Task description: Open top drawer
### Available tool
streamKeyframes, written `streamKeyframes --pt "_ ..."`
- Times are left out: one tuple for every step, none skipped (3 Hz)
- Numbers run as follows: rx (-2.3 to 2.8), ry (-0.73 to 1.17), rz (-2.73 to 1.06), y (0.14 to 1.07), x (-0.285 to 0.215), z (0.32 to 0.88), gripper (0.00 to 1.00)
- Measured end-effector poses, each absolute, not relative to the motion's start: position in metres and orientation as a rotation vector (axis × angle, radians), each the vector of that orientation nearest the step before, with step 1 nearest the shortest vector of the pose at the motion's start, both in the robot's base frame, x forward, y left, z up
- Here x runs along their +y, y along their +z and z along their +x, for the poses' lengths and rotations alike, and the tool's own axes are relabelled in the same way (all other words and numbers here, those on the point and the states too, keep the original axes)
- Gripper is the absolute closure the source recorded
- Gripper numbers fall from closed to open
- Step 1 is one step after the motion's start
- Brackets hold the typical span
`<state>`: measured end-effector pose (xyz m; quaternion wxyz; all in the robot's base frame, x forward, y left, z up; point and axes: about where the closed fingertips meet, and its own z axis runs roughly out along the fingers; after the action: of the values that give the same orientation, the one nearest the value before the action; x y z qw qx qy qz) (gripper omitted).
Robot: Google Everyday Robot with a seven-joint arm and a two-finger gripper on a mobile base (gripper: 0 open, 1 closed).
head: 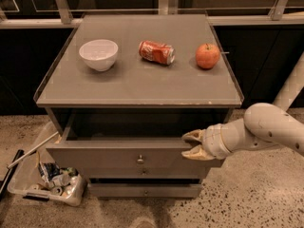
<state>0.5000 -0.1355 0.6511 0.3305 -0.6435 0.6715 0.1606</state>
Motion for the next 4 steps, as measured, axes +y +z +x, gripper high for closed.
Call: streamKeyframes --pt "1.756 0.420 -1.683 0.651 -0.135 0.500 0.81" --pt "1.756 0.420 -1.683 0.651 -0.135 0.500 0.57" --pt "1.755 0.420 -1.683 0.651 -0.135 0.500 0.34" --pt "1.715 0.475 -1.705 0.646 -0.135 0.476 0.11"
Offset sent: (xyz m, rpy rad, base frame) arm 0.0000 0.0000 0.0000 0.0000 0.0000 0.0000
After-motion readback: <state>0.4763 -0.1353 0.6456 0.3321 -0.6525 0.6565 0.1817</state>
